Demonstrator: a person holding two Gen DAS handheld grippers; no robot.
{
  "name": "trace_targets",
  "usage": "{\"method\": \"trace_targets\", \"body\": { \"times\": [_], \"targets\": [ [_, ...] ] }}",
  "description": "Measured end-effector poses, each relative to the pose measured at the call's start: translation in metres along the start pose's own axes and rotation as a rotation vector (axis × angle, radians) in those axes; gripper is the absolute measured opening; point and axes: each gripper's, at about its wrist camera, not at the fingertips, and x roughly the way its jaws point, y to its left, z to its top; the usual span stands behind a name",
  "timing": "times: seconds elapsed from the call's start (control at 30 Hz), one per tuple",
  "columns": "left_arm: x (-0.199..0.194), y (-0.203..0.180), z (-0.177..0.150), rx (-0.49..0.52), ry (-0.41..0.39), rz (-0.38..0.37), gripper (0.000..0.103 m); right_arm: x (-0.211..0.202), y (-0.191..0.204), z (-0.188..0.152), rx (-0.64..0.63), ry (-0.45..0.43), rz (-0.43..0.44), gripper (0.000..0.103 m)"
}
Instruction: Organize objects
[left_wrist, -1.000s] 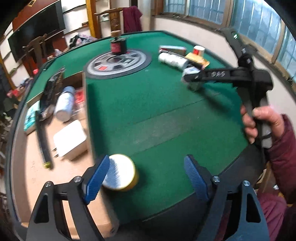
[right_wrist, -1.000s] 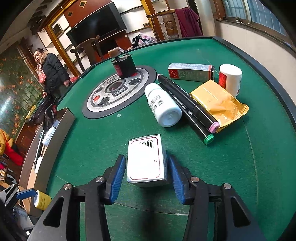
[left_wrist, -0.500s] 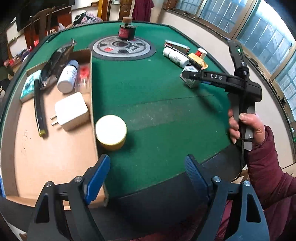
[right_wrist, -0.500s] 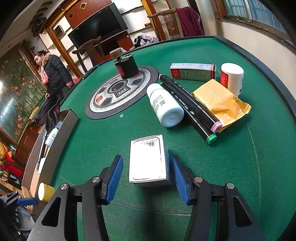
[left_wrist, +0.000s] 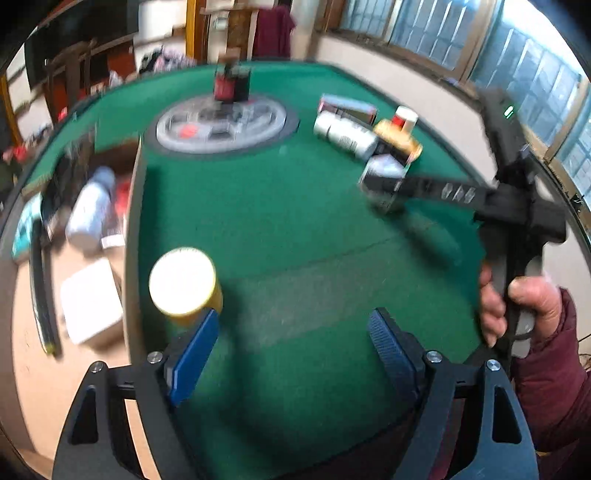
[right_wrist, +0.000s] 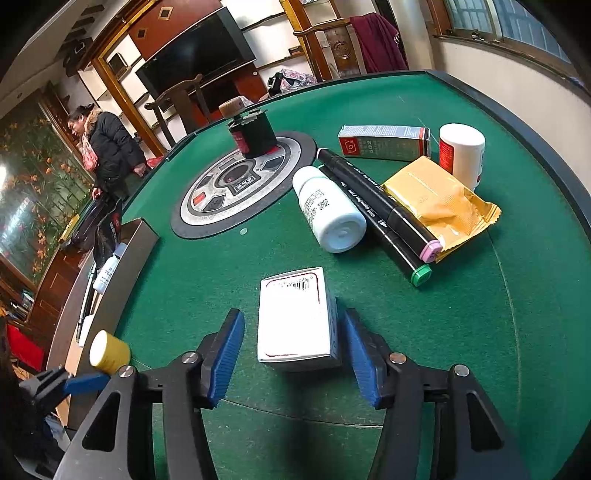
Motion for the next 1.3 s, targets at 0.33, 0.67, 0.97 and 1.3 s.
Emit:
{"method": "trace_targets", "body": {
  "times": [0.33,0.67,0.97,1.3],
  "targets": [
    [0.01,0.005,0.022,0.26,0.01,0.187,0.083,0.0,0.001,-0.001,-0.003,0.001,0.008,0.064],
    [0.018,0.015,0.033,0.229,0.112,-0.02,0.084,0.0,0.002,-0.002,-0.003,0.001,0.011,0.066],
    [0.01,0.01,0.033,0.257,0.105,-0.039,0.084,0.0,0.005,-0.003,-0.005,0.001,0.014,0.07],
    [0.045,0.025,0.04,0.379,0.228,0.111,0.084,0.0,0.005,-0.003,-0.007,0.001,0.012,0.071]
  ]
}}
